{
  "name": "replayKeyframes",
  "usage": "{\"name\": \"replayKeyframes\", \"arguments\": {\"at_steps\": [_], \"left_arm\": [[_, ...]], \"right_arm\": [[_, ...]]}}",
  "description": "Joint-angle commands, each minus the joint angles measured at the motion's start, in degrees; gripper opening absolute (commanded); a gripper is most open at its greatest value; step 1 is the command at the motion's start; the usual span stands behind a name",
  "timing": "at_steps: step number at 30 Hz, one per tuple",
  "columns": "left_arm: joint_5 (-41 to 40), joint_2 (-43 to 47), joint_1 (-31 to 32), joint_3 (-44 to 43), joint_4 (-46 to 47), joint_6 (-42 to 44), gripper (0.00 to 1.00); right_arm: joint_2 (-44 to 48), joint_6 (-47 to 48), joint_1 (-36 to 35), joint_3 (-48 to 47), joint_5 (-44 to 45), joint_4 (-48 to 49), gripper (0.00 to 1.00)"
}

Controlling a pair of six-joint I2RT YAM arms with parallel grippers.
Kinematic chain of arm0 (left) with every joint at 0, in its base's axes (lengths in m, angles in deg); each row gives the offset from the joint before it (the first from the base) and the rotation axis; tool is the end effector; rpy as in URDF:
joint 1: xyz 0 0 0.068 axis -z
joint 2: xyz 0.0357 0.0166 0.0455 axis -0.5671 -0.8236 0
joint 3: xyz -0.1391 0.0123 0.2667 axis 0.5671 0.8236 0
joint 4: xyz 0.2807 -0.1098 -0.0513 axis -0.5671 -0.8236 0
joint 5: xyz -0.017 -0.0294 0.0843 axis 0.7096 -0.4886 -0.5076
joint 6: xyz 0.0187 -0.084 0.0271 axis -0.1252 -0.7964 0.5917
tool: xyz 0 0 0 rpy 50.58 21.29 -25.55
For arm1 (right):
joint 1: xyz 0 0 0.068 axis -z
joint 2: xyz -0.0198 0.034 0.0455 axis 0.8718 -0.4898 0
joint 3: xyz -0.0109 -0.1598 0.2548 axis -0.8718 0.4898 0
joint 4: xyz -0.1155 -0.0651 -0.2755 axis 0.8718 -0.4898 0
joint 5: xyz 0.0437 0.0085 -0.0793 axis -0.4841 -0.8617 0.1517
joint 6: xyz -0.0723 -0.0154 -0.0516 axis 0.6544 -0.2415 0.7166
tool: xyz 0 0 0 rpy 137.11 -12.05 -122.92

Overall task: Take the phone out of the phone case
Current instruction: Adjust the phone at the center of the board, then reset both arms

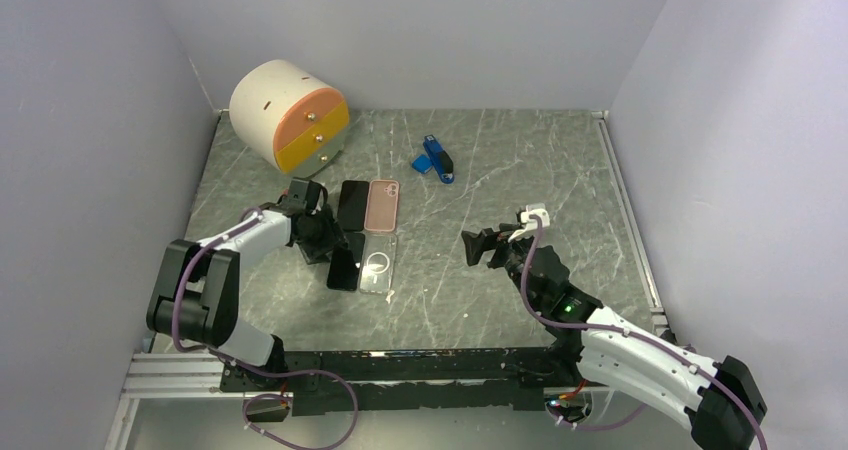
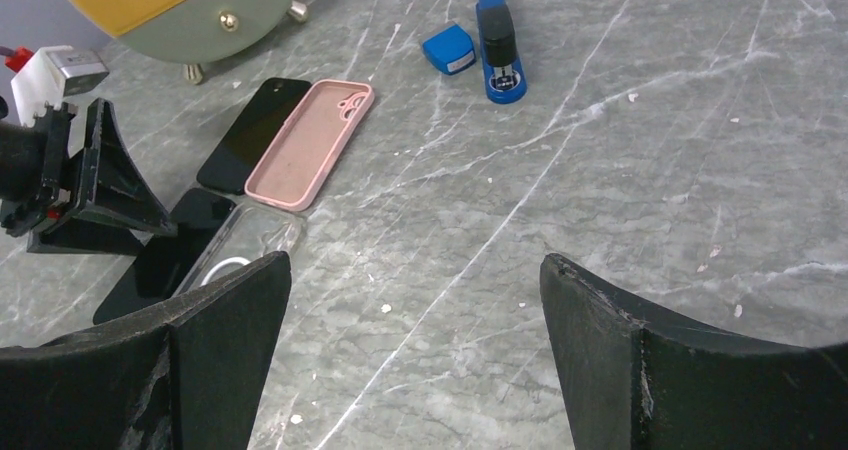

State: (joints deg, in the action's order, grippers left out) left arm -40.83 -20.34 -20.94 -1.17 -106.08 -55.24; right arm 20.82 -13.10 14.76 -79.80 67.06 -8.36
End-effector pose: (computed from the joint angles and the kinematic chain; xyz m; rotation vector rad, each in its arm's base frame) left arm 0.3114 -0.0837 0.1204 -0.6775 2.7044 -0.4083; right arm 0.1851 0.1448 0.2230 -0.1021 1.6952 0.4936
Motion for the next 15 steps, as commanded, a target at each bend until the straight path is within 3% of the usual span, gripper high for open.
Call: {"name": "replayKeyframes", "arguments": {"at_steps": [1,7,15], "left_arm": [[-2.89,3.13,-0.37,-1.83,-2.34,-0.87,0.65],[-9.94,13.85,-0.86,-3.47,-7.53,1.22,0.77],[-20.84,34.91,-0.86,-7.1,-14.55,10.19,0.93]], "right_arm": [[0.12,0.91,0.03,-2.17,1.02,1.63,0.97],[1.68,-0.02,0.04,-3.71,5.33,-2.25,0.99],[7.63,0.9,0.04,-8.19,13.94,-14.02,0.99]]}}
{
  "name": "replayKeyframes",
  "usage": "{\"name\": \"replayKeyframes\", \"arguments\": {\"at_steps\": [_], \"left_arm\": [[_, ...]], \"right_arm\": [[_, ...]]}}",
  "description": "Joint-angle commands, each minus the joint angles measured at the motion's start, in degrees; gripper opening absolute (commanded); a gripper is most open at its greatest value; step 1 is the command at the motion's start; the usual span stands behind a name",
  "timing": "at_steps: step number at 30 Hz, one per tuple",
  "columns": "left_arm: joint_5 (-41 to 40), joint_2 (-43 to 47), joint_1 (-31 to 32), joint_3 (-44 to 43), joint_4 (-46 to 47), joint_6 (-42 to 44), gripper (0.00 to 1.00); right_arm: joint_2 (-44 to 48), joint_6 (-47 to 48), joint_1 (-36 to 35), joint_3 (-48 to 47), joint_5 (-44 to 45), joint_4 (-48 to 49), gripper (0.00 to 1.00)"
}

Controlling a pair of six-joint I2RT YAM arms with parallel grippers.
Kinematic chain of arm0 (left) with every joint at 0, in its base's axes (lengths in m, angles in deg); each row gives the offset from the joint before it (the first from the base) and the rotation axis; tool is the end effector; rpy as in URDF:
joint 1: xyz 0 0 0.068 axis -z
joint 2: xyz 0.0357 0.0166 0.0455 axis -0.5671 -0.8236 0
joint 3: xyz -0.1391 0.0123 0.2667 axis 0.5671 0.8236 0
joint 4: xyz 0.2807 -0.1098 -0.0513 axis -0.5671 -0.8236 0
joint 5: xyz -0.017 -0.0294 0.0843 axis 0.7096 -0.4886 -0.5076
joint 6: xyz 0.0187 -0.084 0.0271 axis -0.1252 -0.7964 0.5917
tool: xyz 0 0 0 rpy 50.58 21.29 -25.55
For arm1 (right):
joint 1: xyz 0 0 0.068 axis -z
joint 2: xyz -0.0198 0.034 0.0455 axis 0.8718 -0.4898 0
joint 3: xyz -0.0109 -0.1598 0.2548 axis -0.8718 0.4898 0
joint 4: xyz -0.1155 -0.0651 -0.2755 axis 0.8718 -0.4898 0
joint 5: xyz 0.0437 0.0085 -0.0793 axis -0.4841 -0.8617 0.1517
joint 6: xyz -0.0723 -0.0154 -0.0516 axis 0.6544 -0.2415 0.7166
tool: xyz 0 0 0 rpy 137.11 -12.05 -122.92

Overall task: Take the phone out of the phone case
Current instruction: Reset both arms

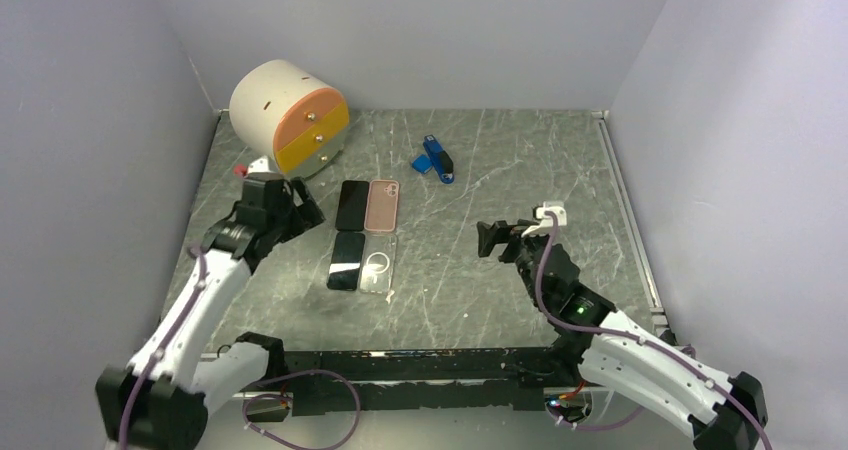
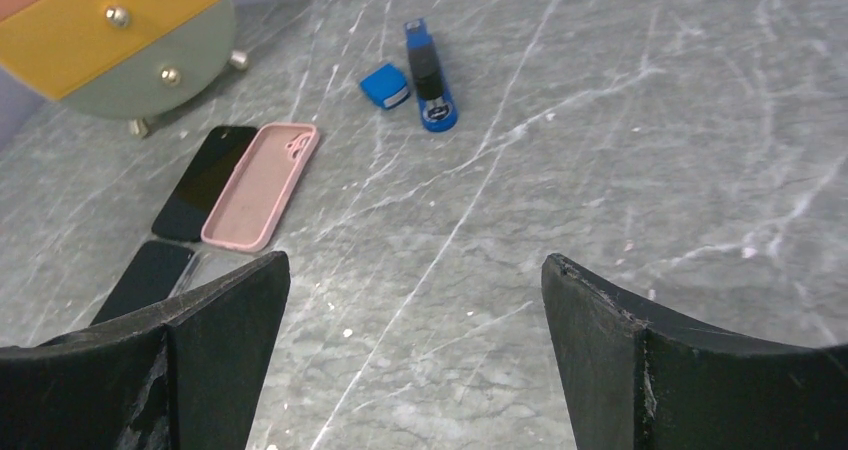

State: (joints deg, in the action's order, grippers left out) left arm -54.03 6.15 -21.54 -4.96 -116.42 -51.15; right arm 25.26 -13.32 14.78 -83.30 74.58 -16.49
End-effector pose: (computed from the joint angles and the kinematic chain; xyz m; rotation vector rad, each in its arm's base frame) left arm 0.2709 -0.0519 0.2614 -0.5938 2.3051 -0.2844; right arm 0.1827 0.1288 0.2460 0.0007 1.6849 0.3871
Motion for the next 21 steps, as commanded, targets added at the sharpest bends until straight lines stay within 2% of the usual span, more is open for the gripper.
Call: {"name": "replayKeyframes", "arguments": {"at_steps": [1,8,15,21], "left_arm": [[-8.84,11.01,-0.27,-3.74,-4.49,7.56,0.94],[-12.73,27.91,-0.32,-4.62,-3.75,15.64,0.94],[-12.69,42.36,-0.27,-1.04,-0.83,17.75,0.94],[-14.87,44.92,-0.27,0.13,-1.34,16.47,0.94]], "right_arm": [[4.2,1.94,0.01,-5.35,7.47,-7.09,0.99],[10.88,1.75,0.03,-10.44,13.81,-18.68,0.99],[18.91,3.78,0.01,-7.2,19.65,-15.01,0.99],[19.66,4.16,0.01,-7.23,22.71,-14.91,0.99]]}}
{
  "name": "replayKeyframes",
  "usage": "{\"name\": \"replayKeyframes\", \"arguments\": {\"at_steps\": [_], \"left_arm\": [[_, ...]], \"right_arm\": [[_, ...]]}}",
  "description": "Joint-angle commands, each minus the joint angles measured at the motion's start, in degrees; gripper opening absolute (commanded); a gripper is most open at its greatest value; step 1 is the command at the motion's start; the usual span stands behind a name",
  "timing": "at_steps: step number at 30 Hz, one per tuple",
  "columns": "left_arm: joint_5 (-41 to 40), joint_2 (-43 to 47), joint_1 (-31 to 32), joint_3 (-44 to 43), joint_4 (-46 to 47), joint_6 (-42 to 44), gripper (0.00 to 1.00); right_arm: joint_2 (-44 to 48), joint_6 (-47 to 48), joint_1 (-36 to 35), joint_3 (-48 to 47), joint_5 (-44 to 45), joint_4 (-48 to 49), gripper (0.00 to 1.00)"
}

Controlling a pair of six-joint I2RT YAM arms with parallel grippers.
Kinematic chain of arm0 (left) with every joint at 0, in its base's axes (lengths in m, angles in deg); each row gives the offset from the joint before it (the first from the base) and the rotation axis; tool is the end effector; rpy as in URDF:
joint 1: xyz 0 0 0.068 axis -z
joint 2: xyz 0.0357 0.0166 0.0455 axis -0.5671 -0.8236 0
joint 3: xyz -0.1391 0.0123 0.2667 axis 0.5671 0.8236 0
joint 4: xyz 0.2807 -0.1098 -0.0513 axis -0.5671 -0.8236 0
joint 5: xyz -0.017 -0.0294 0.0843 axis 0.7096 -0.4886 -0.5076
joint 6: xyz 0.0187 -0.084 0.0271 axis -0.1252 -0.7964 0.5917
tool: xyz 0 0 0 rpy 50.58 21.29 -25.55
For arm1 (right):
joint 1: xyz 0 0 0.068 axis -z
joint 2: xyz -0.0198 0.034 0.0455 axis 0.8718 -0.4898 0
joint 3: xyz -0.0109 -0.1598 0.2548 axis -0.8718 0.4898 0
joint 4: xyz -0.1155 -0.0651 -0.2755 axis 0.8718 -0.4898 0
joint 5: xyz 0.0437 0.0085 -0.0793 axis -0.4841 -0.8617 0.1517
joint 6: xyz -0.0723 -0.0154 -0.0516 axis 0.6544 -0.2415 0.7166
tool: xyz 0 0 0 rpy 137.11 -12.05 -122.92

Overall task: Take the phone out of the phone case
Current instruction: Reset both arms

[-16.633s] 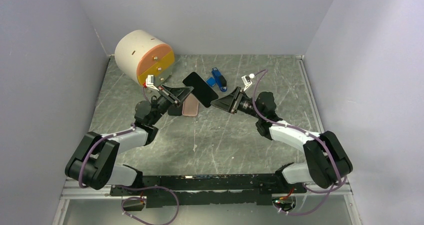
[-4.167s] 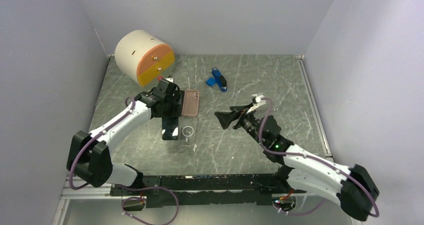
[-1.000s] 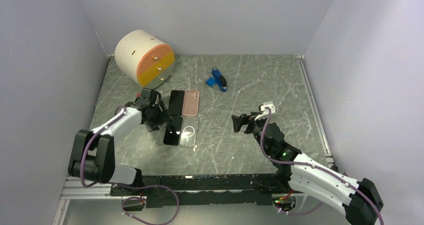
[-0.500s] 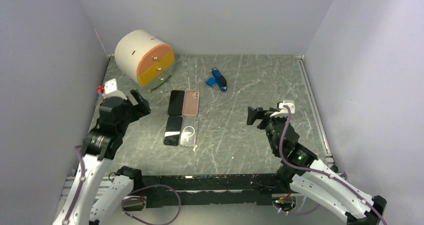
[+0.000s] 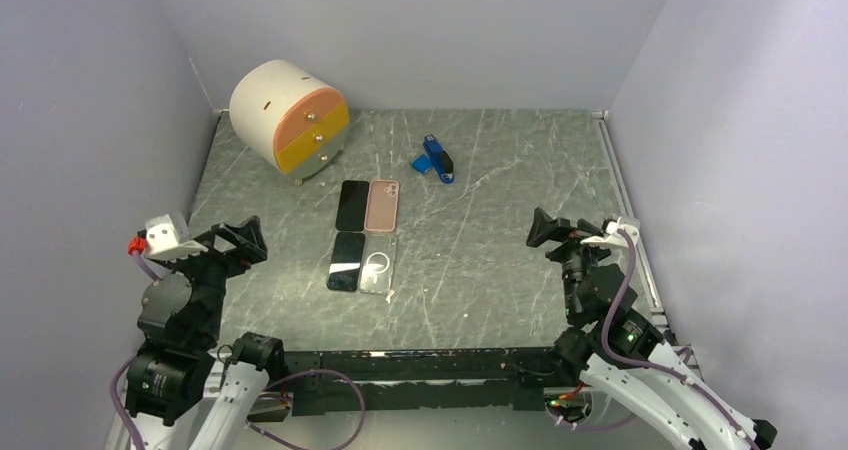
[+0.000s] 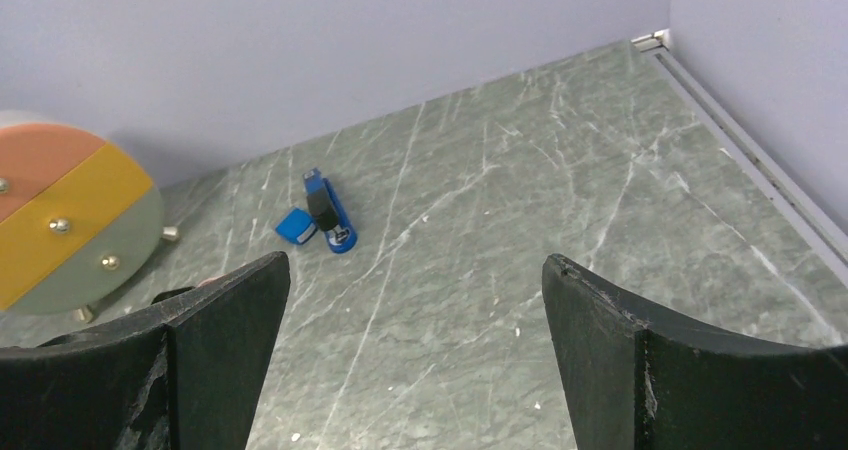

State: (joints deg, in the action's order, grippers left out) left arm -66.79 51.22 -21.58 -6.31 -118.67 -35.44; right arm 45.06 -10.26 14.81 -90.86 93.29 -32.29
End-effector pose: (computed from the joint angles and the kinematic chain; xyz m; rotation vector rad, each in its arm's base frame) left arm 0.0904 0.0078 0.4015 -0.4120 1.5477 -0.2092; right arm 0.1389 0.0548 0.3210 0.3009 1.4890 0.2077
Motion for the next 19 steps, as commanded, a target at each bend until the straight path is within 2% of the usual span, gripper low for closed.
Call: {"name": "replayKeyframes", "arguments": {"at_steps": [1,7,19], "left_arm": [[-2.05,-0.23,-0.23,1.58,0.91,0.91,0.94],[-2.25,-0.68,-0.23,2.09,0.59,1.91,0.94],[-5.37,2.44,-0.23,3.61,2.06,2.65,0.94]], "right_arm": [[-0.3,0.76,-0.01,0.27,4.52,0.54,0.99],[-1.04,1.75,0.01,1.31,5.12,1.92,0.99],[-3.46,5.17,-0.01,4.64,6.76,11.24,0.99]]}}
